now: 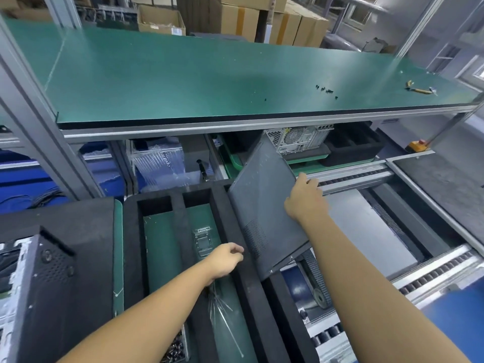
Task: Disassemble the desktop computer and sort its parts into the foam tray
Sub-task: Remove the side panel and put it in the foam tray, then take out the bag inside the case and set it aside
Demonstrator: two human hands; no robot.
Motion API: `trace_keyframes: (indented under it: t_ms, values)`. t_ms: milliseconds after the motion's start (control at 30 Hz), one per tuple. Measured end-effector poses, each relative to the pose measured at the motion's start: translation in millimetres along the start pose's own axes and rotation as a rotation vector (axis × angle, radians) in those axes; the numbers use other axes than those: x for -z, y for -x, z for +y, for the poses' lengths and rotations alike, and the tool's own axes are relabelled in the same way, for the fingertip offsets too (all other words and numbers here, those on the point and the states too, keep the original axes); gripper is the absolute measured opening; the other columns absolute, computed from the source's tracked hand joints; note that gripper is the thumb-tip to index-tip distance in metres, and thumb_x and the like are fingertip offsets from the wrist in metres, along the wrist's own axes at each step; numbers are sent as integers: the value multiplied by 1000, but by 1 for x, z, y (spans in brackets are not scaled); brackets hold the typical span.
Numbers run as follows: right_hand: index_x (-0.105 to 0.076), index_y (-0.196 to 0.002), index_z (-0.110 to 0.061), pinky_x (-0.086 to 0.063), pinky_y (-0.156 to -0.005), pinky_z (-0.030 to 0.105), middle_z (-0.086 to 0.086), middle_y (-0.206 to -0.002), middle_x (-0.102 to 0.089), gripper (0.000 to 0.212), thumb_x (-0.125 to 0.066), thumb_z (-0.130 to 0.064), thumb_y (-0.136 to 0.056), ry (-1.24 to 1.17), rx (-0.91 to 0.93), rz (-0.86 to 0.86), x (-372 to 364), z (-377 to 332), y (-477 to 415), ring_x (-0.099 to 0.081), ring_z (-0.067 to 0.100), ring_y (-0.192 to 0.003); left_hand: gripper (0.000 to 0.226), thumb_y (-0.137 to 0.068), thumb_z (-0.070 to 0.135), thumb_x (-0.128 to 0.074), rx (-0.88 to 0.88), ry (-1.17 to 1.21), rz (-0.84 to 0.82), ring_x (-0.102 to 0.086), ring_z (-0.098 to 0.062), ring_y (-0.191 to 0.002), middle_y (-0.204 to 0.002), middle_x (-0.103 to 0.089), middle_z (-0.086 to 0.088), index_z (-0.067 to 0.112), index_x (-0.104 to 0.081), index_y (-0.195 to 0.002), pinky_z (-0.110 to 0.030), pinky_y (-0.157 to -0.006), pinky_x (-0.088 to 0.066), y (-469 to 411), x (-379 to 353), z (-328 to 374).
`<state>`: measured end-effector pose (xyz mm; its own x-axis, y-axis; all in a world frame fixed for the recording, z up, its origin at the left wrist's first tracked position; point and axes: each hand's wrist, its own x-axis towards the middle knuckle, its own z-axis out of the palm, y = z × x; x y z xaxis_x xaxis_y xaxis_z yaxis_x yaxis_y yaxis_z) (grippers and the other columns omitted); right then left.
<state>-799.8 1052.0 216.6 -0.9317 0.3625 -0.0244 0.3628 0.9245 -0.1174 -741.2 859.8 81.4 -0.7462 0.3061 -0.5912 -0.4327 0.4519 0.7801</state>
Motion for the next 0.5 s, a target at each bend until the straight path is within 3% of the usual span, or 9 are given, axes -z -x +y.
trace_keyframes:
  t_ms: [100, 133, 167, 233, 267, 500]
  values:
    - [-50, -126, -8, -40, -85, 44, 17, -118, -50, 49, -61, -13, -79, 37, 260, 308, -2, -29, 20, -48, 37, -104, 20, -98, 20, -50, 9, 28, 62, -58, -15, -83, -109, -64, -3, 22, -61, -114, -24, -61, -43, 17, 18, -5]
    - [-55, -122, -11, -42, -83, 42, 14, -114, -55, 40, -59, -14, -82, -77, 353, 237, -1, -43, 28, -52, 35, -101, 21, -98, 19, -50, 5, 31, 80, -59, -14, -84, -111, -65, -4, 21, -61, -115, -24, -59, -43, 25, 26, -6]
    - [-59, -115, -16, -46, -80, 39, 8, -109, -62, 28, -56, -15, -87, -241, 398, 51, -1, -59, 37, -58, 31, -97, 21, -98, 19, -49, 2, 35, 99, -61, -14, -84, -114, -65, -5, 21, -61, -116, -23, -59, -44, 35, 34, -7]
    - [-61, -101, -20, -48, -65, 29, 2, -93, -72, 15, -49, -14, -93, -555, 342, -439, -4, -91, 62, -67, 21, -75, 21, -98, 20, -50, -3, 52, 136, -62, -13, -84, -117, -67, -6, 21, -62, -114, -23, -59, -44, 57, 53, -10]
    - [-60, -99, -19, -45, -58, 26, 2, -88, -74, 15, -48, -13, -94, -646, 321, -576, -7, -105, 75, -66, 18, -66, 20, -98, 20, -50, -7, 66, 153, -63, -13, -85, -117, -67, -5, 21, -62, -113, -23, -59, -44, 69, 64, -13]
    - [-64, -105, -13, -45, -59, 25, 3, -87, -75, 16, -50, -14, -98, -874, 464, -702, -27, -191, 172, -66, 11, -65, 14, -97, 21, -54, -115, 146, 332, -68, -13, -79, -107, -71, -3, 18, -64, -106, -25, -61, -45, 170, 153, -53]
